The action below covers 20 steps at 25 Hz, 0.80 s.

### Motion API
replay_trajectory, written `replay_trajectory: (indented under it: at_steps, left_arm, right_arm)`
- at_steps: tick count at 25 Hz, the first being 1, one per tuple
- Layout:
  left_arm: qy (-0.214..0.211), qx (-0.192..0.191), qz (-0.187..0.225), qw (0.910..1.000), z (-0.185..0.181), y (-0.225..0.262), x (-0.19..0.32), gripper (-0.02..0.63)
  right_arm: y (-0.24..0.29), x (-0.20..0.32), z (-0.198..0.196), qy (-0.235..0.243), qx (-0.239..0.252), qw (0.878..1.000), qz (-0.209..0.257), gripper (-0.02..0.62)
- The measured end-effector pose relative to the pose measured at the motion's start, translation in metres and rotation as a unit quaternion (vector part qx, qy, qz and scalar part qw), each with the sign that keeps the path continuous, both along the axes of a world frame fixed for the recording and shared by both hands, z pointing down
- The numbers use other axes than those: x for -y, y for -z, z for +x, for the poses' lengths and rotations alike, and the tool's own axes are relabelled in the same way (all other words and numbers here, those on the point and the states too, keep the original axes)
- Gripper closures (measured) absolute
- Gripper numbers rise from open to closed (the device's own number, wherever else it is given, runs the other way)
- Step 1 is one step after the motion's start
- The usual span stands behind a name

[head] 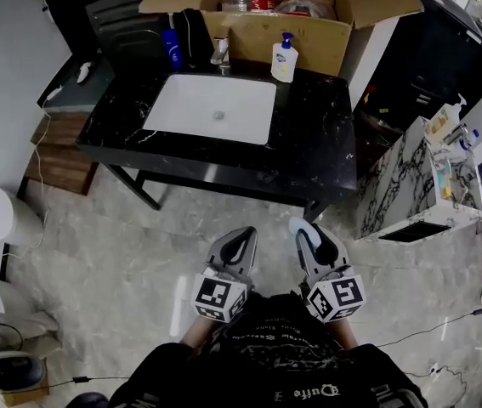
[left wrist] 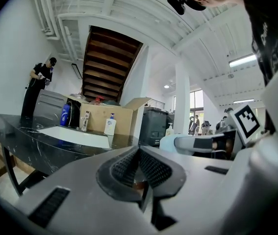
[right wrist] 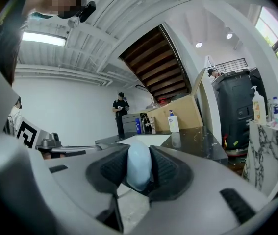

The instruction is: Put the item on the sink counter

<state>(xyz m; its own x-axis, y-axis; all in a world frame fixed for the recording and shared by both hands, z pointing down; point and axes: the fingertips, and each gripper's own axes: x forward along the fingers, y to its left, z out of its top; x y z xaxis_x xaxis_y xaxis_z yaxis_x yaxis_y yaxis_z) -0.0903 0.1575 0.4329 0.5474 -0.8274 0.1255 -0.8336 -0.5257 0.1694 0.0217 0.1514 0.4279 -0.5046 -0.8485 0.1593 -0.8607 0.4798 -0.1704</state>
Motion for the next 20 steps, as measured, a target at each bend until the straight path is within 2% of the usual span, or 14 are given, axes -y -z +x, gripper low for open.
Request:
replay_trajectory:
  at_steps: [5, 10, 20]
  left_arm:
    - [-0.018, 0.005, -0.004, 0.9998, -0.006, -0.003, 0.021, 0.6]
    - [-0.019, 0.003, -0.012, 0.9998, -0.014, -0.006, 0.039, 0.6]
    - [0.024, 0.009, -0.03, 0.9992, -0.034, -0.022, 0.086, 0.598]
  right_arm:
    - [-0.002, 0.022, -0.008, -0.009, -0.007, 1.0, -0.003, 0.476]
    - [-0.003, 0.038, -0.01, -0.015, -0.01, 1.0, -0.009, 0.476]
    - [0.0, 0.109, -0.01, 0.013, -0.02, 1.0, 0.004, 0.476]
